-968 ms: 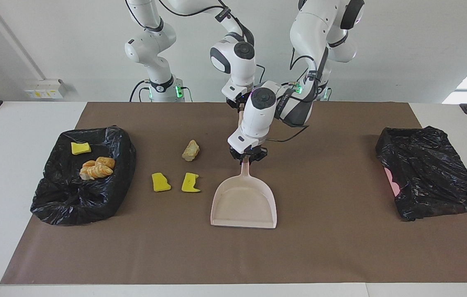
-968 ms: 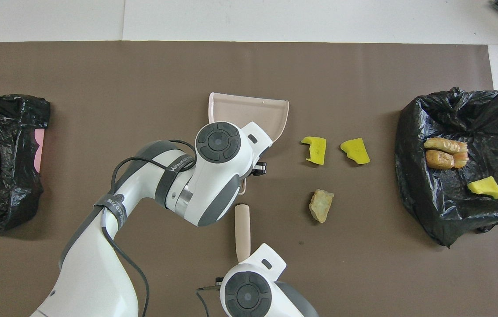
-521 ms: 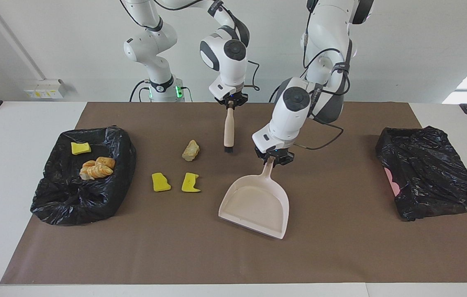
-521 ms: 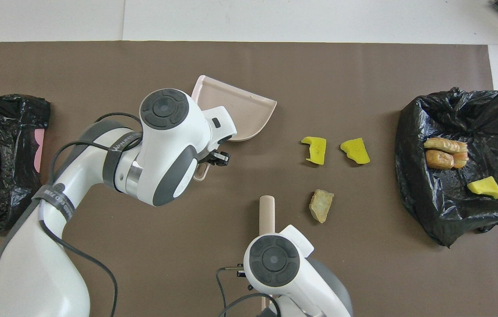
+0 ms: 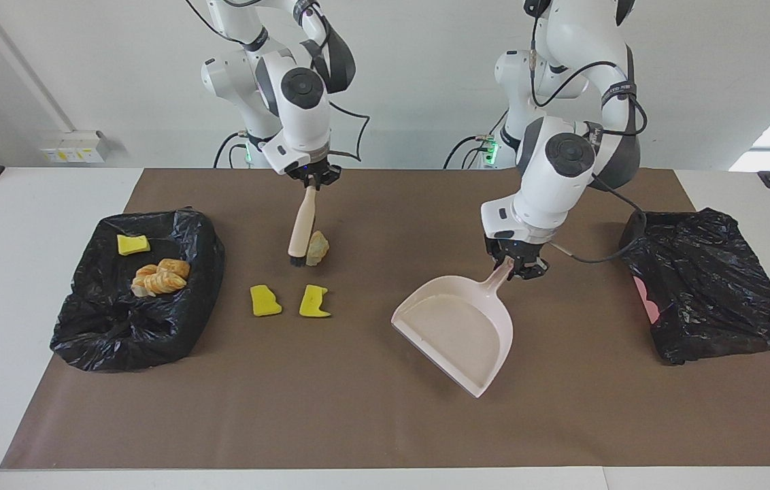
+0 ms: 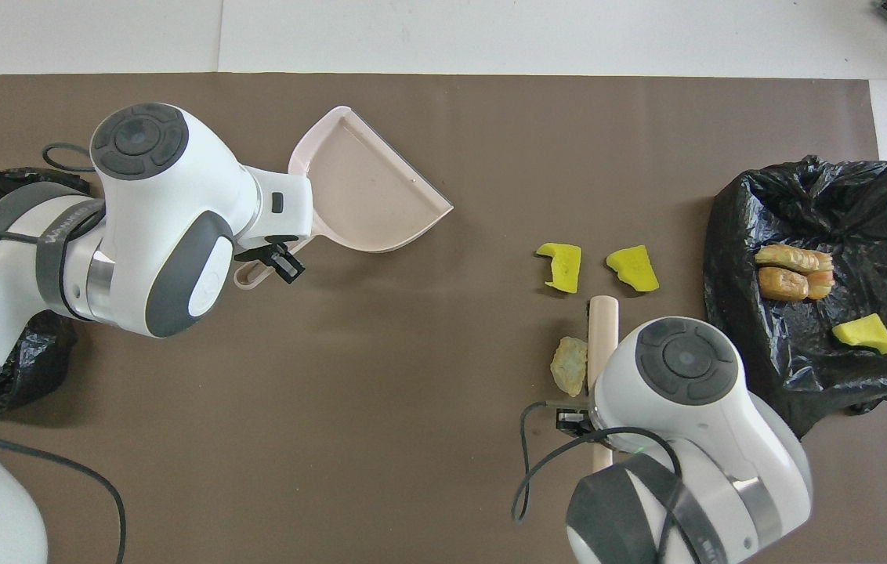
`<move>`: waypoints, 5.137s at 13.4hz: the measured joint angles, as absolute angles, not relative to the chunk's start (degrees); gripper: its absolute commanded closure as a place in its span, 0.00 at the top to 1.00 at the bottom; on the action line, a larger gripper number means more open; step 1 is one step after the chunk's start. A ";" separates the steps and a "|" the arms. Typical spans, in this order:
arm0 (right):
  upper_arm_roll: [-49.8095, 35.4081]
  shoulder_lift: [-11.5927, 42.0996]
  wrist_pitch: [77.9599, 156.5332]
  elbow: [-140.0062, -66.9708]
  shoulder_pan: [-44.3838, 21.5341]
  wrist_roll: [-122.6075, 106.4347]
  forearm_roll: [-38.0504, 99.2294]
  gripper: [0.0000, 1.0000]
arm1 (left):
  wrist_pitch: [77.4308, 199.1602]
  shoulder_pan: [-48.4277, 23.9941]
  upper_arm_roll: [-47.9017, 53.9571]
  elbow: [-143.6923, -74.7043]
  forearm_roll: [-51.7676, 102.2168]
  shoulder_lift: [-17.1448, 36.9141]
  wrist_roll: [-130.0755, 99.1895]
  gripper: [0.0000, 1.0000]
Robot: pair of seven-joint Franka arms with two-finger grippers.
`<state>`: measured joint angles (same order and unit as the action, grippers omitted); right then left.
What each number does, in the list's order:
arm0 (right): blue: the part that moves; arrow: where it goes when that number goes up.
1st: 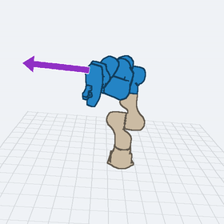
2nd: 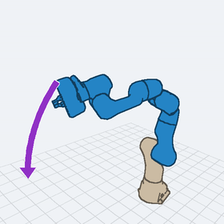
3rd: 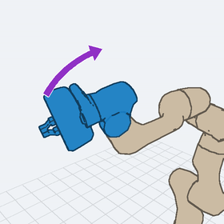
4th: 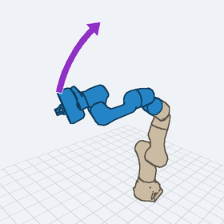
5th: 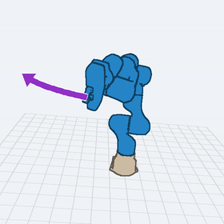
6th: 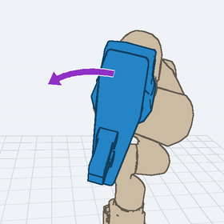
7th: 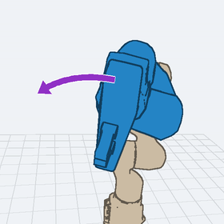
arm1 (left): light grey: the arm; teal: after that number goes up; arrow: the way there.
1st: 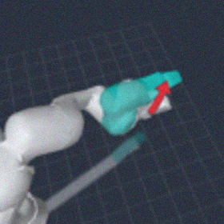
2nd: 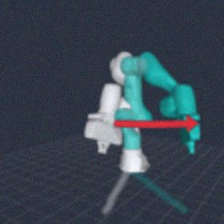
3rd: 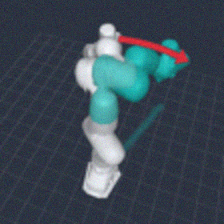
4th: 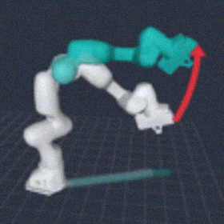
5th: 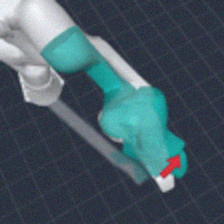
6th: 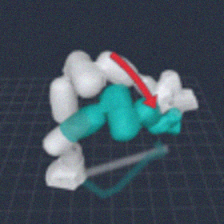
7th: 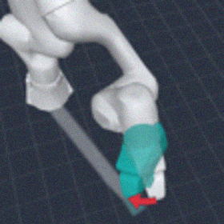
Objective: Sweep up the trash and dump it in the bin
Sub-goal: 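Sweep the remaining sponges into the dustpan with the right gripper's brush, then sweep the tan chunk into the dustpan with the right gripper's brush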
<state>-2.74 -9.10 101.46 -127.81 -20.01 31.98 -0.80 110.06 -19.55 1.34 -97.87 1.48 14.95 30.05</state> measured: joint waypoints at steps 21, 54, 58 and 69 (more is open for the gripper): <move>-4.65 2.51 118.57 -127.59 -25.30 9.87 8.42 0.00 | 118.98 -28.61 2.92 -122.18 -5.55 4.03 39.94 0.00; -6.37 4.45 114.98 -126.14 -36.10 38.59 10.58 0.00 | 120.65 -28.86 2.40 -123.60 -6.00 3.84 41.70 0.00; -6.61 7.24 112.86 -120.23 -36.39 30.67 12.32 0.00 | 120.54 -28.86 2.36 -124.18 -5.99 3.56 38.57 0.00; -6.58 -1.85 95.40 -115.10 -29.96 24.80 10.70 0.00 | 120.56 -20.46 1.64 -121.30 -0.92 1.67 29.01 0.00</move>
<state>-6.58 -1.85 95.40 -115.10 -29.96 24.80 10.70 120.56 -20.46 1.64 -121.30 -0.92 1.67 29.01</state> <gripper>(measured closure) 0.749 0.683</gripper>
